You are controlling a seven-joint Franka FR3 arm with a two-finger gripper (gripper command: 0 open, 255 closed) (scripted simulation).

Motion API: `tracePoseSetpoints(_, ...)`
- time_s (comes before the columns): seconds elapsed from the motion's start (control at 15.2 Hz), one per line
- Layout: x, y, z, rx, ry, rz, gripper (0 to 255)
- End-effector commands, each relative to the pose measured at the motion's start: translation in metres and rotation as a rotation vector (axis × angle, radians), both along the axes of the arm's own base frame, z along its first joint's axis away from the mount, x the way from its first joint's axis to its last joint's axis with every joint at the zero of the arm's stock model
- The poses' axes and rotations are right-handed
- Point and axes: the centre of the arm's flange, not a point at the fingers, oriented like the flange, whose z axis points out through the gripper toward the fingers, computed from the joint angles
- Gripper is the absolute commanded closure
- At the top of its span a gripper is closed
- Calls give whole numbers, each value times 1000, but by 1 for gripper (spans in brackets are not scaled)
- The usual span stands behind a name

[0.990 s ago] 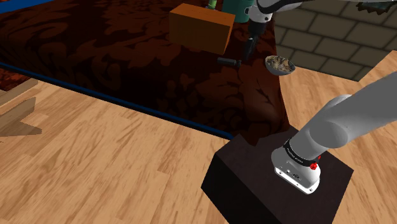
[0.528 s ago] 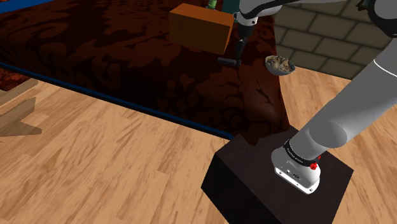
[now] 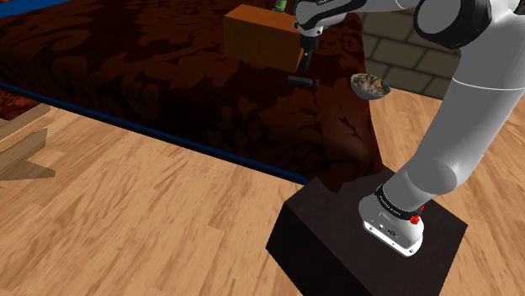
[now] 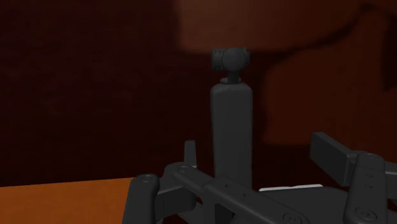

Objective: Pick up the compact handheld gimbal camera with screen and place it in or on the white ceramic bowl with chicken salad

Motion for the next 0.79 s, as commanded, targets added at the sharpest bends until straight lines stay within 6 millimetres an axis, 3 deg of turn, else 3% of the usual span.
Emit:
tracePoseSetpoints(0.0,9,-2,-9,-2,1,13,0)
tracePoseSetpoints(0.4,6,-5,-41,-2,1,13,0)
tracePoseSetpoints(0.73,5,-5,-44,-2,1,13,0)
